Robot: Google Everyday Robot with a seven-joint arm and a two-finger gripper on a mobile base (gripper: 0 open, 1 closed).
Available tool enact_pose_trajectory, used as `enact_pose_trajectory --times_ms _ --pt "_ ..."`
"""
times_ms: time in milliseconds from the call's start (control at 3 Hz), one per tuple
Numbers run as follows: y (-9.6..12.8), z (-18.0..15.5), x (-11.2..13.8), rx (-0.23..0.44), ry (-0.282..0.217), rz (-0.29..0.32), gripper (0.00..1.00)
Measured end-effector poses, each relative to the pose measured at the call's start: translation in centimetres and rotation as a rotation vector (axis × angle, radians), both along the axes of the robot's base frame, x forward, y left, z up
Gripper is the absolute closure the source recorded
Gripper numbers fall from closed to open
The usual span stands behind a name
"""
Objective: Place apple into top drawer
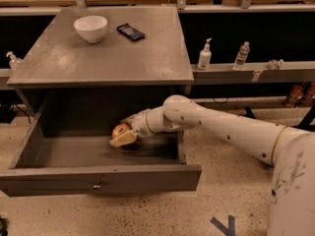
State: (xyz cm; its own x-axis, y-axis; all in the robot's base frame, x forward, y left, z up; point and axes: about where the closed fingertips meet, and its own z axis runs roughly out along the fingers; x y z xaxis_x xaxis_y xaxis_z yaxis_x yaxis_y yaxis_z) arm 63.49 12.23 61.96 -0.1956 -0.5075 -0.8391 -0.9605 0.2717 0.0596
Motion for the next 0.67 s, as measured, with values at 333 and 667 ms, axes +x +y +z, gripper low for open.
enact_pose_trajectory --times_ms 333,667 --pt "0.0 0.2 0.0 0.0 -0.004 0.0 0.0" --pt "-1.8 2.4 -0.2 0.016 -0.06 -0.025 0.0"
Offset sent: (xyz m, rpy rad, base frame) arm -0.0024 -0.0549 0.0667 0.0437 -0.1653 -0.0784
